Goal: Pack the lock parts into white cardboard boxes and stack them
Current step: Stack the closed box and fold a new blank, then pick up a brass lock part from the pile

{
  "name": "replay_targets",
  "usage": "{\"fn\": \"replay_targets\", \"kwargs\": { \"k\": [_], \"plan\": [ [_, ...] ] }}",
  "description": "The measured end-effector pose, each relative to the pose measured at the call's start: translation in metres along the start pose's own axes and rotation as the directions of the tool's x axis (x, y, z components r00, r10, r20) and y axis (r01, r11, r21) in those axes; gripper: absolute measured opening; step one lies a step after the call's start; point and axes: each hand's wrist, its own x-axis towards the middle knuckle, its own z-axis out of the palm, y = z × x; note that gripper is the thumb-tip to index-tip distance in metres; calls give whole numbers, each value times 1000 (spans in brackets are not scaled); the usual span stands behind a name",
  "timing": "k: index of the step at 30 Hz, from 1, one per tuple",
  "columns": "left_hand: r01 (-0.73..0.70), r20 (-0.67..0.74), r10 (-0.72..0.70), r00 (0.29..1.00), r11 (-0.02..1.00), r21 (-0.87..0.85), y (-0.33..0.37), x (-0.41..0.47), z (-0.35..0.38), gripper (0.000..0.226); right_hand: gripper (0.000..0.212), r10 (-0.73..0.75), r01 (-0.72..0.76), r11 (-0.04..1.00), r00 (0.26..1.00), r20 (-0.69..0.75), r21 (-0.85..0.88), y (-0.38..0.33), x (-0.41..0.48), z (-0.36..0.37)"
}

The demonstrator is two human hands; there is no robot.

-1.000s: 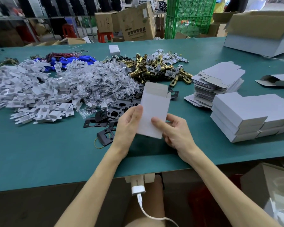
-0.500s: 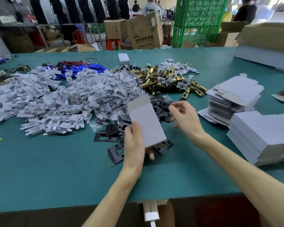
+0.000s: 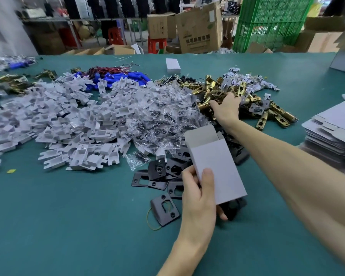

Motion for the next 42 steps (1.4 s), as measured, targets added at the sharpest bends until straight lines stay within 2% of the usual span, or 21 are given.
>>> {"fn": "replay_targets", "kwargs": {
  "k": [8, 14, 17, 21, 24, 28, 30, 35, 39, 42],
  "plan": [
    [8, -20, -7, 1000, 999, 35, 0, 1, 1, 26, 46, -17, 17, 1000, 998, -52, 12, 2, -6, -10],
    [-10, -21, 10, 1000, 1000, 28, 1, 2, 0, 35, 29, -85, 85, 959, 996, -9, 269, 6, -44, -42],
    [-38, -1, 38, 999, 999, 19, 1, 0, -3, 32, 25, -136, 139, 884, 990, -38, 447, -2, -69, -76],
    [-81, 40, 79, 996, 995, 56, 4, -2, -4, 33, 23, -301, 303, 784, 949, -95, 542, -19, -106, -130],
    [-128, 66, 123, 990, 988, 88, 6, -3, -4, 30, 23, -455, 433, 754, 887, -83, 494, -29, -134, -162],
    [-147, 100, 140, 985, 987, 66, 9, -5, -3, 34, 25, -589, 544, 771, 807, 45, 331, -31, -161, -183],
    [-150, 117, 141, 983, 986, 70, 9, -5, -4, 36, 23, -588, 552, 797, 802, 104, 245, -29, -165, -187],
    [-144, 137, 139, 981, 989, 30, 6, -5, -7, 38, 22, -586, 559, 805, 800, 127, 200, -31, -169, -196],
    [-161, 148, 154, 977, 986, 39, 6, -5, -6, 36, 19, -588, 615, 788, 753, 295, 2, -32, -177, -193],
    [-186, 169, 178, 969, 982, 33, 8, -7, -6, 32, 15, -551, 621, 781, 736, 394, -67, -30, -187, -185]
  ]
}}
